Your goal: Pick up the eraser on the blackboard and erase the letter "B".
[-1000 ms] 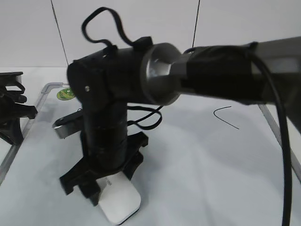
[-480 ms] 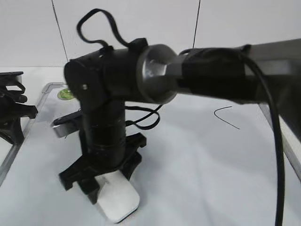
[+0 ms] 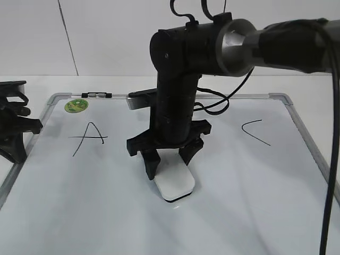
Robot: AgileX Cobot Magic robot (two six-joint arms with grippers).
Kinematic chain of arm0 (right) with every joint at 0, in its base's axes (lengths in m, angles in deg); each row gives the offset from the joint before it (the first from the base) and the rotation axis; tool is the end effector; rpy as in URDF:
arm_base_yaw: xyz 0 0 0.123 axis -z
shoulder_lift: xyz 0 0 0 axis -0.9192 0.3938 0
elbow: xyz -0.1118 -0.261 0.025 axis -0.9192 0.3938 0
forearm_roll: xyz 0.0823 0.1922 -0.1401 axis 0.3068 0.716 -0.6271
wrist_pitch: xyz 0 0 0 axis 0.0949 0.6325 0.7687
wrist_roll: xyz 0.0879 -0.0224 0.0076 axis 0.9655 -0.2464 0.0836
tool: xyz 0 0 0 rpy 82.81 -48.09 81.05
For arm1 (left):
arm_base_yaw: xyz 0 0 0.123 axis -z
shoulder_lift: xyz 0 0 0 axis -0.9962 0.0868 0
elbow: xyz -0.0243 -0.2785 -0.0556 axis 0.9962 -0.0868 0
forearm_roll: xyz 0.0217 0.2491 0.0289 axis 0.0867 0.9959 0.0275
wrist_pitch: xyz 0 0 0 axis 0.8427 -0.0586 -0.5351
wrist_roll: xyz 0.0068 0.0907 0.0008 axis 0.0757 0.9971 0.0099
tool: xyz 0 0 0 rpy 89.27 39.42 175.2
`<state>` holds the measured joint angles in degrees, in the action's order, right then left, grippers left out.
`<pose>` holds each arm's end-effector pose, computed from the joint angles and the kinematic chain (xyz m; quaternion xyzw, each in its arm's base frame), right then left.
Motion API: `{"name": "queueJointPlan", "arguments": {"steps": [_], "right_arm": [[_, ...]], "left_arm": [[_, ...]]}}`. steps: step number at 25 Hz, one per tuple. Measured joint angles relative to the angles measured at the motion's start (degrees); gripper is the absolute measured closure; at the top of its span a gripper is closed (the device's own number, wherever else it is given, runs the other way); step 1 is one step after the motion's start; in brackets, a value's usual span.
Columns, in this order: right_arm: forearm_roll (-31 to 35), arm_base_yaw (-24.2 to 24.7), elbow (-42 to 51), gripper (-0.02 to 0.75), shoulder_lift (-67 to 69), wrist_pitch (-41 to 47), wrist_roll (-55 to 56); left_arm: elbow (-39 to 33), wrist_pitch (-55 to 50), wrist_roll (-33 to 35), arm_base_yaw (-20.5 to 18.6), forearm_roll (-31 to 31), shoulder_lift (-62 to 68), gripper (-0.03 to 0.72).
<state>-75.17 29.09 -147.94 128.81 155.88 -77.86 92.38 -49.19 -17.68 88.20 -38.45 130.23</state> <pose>0.3445 0.2769 0.1741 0.2235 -0.9736 -0.0433 0.0139 0.3577 -0.0273 0.1512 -0.0002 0.9987 -0.0425 0.0281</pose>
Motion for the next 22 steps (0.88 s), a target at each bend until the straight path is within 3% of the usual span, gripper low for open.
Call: {"name": "queueJointPlan", "arguments": {"steps": [10, 17, 22], "right_arm": [[-3.2, 3.7, 1.2, 0.200, -7.6, 0.1, -0.3], [-3.3, 11.1, 1.5, 0.200, -11.6, 0.3, -0.5], [-3.3, 18.1, 7.5, 0.200, -15.7, 0.3, -0.5]], "left_arm": [[0.1, -0.2, 0.0, 0.0, 0.1, 0.0, 0.664], [0.1, -0.2, 0.0, 0.0, 0.1, 0.0, 0.663], [0.1, -0.3, 0.0, 0.0, 0.3, 0.0, 0.663]]}}
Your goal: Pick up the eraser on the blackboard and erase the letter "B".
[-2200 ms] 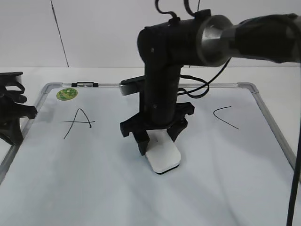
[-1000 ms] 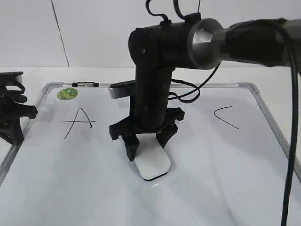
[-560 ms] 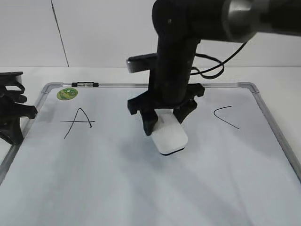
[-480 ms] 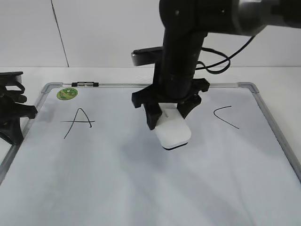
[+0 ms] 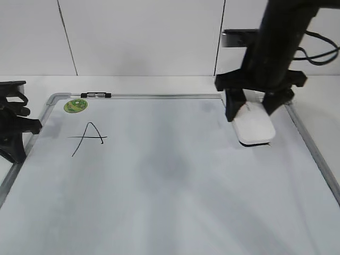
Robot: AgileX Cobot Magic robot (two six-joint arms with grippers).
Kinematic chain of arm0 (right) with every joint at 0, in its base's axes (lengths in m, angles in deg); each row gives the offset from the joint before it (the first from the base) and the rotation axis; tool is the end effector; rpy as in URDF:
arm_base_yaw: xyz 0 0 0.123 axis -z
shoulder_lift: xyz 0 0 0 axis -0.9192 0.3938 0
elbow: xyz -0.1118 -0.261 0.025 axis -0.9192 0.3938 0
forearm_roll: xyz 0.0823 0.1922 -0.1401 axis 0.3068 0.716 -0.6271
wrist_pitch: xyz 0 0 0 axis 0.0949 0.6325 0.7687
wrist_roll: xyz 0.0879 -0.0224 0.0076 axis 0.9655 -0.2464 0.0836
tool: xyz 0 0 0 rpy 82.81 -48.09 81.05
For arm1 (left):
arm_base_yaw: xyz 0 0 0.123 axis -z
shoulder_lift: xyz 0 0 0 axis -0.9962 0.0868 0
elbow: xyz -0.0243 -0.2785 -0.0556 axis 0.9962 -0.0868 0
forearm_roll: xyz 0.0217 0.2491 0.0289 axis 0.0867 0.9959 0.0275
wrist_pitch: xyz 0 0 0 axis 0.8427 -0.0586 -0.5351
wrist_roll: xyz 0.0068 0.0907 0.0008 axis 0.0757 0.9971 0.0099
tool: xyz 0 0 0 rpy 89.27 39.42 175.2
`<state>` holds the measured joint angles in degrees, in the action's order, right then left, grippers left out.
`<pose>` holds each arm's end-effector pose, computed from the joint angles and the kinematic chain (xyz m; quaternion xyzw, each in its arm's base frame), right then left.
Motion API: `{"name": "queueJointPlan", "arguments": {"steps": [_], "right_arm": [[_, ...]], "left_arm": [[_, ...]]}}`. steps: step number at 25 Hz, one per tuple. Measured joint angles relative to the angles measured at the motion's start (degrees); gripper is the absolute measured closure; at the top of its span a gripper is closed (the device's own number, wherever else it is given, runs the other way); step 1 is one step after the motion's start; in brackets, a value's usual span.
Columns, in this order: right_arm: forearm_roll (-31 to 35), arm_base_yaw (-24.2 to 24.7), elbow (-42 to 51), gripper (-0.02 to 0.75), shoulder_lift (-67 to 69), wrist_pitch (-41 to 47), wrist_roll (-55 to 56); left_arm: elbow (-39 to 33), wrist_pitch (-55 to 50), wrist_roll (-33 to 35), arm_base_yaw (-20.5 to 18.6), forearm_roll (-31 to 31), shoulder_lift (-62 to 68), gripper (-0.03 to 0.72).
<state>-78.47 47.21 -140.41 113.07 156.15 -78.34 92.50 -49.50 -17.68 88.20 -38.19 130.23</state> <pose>0.3736 0.1366 0.2560 -0.0826 0.9937 0.0366 0.0670 0.3577 -0.0270 0.1517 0.0013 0.9988 -0.0408 0.0265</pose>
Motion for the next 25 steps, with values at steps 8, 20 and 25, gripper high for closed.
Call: {"name": "queueJointPlan", "arguments": {"steps": [8, 20, 25], "right_arm": [[2.0, 11.5, 14.1, 0.201, -5.0, -4.6, -4.7], [3.9, 17.5, 16.8, 0.201, -5.4, -7.4, -13.1], [5.9, 17.5, 16.9, 0.201, -3.5, -8.3, -14.8]], "left_arm": [[0.1, 0.0, 0.0, 0.0, 0.2, 0.0, 0.662], [0.2, -0.1, 0.0, 0.0, 0.2, 0.0, 0.659], [0.2, -0.1, 0.0, 0.0, 0.2, 0.0, 0.657]]}}
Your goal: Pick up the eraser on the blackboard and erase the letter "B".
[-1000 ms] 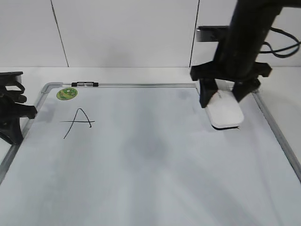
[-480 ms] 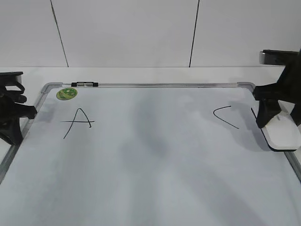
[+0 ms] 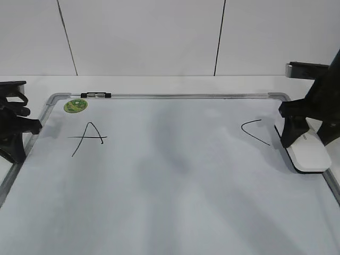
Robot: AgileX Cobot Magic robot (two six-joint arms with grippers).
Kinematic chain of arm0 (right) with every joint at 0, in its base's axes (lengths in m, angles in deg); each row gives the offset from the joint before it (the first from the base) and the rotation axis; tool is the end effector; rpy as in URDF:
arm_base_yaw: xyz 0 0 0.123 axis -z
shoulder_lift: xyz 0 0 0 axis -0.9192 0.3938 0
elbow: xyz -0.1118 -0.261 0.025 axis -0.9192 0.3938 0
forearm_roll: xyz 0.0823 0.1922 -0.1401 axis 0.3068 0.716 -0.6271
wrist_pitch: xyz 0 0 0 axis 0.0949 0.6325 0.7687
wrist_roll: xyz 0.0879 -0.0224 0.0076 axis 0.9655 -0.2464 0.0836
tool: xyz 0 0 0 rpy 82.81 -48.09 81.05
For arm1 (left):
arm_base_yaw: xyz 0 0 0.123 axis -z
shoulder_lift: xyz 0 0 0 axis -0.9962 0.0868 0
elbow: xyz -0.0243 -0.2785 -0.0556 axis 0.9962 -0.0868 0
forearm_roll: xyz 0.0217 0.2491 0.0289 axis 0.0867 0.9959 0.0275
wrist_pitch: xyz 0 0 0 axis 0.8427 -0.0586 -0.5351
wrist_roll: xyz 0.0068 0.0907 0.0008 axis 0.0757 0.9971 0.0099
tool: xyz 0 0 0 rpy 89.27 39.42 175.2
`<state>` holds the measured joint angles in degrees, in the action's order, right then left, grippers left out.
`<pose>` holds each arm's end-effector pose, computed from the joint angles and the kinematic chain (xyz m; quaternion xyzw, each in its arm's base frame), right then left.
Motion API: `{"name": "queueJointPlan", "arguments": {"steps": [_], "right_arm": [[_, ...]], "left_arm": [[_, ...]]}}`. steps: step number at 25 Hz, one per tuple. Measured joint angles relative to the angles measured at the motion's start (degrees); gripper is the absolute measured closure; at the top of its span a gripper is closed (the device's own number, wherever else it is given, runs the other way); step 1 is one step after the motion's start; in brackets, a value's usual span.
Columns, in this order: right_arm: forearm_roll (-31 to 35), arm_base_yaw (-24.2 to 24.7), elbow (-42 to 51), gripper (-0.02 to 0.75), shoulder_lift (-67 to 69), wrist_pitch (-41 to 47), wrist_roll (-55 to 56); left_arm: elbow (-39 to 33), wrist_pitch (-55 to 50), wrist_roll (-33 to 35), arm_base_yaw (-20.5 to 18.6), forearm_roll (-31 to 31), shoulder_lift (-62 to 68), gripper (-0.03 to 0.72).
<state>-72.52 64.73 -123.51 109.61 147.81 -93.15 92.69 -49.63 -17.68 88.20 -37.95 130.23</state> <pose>0.3605 0.0245 0.2062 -0.0325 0.9970 0.0628 0.0313 0.3582 -0.0267 0.1523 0.0027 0.9989 -0.0392 0.0271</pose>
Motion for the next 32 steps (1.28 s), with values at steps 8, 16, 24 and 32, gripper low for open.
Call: {"name": "queueJointPlan", "arguments": {"steps": [8, 16, 24, 32], "right_arm": [[-1.4, 0.0, 0.0, 0.201, 0.3, -0.8, -0.2], [-1.5, 1.0, 0.0, 0.201, 3.1, -1.8, -0.2], [-0.8, 1.1, 0.0, 0.201, 3.9, -2.0, -0.2], [-0.8, 1.1, 0.0, 0.201, 3.9, -2.0, -0.2]], "left_arm": [[0.0, 0.0, 0.0, 0.0, 0.0, 0.0, 0.657], [0.0, -0.1, 0.0, 0.0, 0.1, 0.1, 0.657], [0.0, -0.2, 0.0, 0.0, 0.1, 0.1, 0.657], [0.0, -0.2, 0.0, 0.0, 0.1, 0.1, 0.657]]}}
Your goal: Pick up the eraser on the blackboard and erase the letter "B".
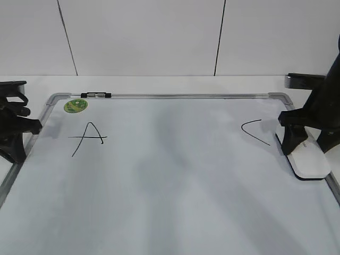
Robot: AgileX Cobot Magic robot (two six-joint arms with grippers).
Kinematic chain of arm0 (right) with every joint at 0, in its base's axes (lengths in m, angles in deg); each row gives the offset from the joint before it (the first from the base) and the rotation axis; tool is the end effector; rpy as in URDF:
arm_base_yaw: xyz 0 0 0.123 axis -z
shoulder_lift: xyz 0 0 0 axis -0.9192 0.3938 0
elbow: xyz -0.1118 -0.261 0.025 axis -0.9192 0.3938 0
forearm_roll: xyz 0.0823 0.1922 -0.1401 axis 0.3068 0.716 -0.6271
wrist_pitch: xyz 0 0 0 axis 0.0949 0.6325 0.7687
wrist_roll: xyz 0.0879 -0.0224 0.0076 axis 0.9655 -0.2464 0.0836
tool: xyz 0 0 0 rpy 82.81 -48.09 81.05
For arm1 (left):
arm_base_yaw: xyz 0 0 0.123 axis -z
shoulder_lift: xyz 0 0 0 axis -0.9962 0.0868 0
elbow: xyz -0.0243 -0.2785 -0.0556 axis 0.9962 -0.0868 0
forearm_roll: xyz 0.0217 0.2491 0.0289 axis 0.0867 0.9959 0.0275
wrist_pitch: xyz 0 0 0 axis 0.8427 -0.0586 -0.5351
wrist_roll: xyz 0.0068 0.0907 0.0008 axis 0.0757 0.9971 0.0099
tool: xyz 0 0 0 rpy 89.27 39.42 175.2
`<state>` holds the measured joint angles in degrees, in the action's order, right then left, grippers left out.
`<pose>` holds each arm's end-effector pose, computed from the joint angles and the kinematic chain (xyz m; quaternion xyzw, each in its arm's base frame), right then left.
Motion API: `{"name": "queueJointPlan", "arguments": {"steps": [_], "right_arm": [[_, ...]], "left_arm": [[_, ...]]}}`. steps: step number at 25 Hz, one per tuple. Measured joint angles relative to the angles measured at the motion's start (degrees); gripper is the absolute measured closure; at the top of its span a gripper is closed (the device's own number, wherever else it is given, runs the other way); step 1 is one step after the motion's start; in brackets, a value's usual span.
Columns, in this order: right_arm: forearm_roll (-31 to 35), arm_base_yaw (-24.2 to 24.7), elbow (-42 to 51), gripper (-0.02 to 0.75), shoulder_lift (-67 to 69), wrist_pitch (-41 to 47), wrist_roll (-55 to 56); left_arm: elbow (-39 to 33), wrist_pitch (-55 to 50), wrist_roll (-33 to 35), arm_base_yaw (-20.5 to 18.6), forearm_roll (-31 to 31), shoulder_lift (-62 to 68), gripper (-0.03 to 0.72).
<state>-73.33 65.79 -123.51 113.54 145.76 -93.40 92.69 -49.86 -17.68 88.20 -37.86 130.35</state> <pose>0.3689 0.0167 0.1811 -0.0257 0.9980 0.0552 0.0154 0.3579 -0.0266 0.1516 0.0032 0.9990 -0.0386 0.0240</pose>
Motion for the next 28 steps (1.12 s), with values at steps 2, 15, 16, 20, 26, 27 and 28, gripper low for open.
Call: {"name": "queueJointPlan", "arguments": {"steps": [2, 15, 16, 20, 26, 27, 28], "right_arm": [[0.0, 0.0, 0.0, 0.200, 0.0, 0.0, 0.0], [0.4, 0.0, -6.4, 0.078, 0.0, 8.3, 0.0], [0.0, 0.0, -7.6, 0.078, 0.0, 8.9, 0.0], [-0.3, 0.0, -12.9, 0.086, 0.0, 9.8, 0.5], [-0.3, 0.0, -14.3, 0.168, -1.8, 10.2, 3.5], [-0.3, 0.0, -14.3, 0.176, -2.1, 10.2, 3.6], [-0.3, 0.0, -14.3, 0.181, -2.6, 10.2, 3.8]], "left_arm": [[0.0, 0.0, 0.0, 0.0, 0.0, 0.0, 0.657], [0.1, 0.0, 0.0, 0.0, 0.0, 0.0, 0.657], [0.1, 0.0, 0.0, 0.0, 0.0, 0.0, 0.657], [0.1, 0.0, 0.0, 0.0, 0.1, 0.0, 0.657], [0.1, 0.0, 0.2, 0.0, 1.0, 0.0, 0.585], [0.1, 0.0, 0.4, 0.0, 1.4, 0.0, 0.552], [0.1, 0.0, 0.4, 0.0, 1.7, 0.0, 0.511]]}}
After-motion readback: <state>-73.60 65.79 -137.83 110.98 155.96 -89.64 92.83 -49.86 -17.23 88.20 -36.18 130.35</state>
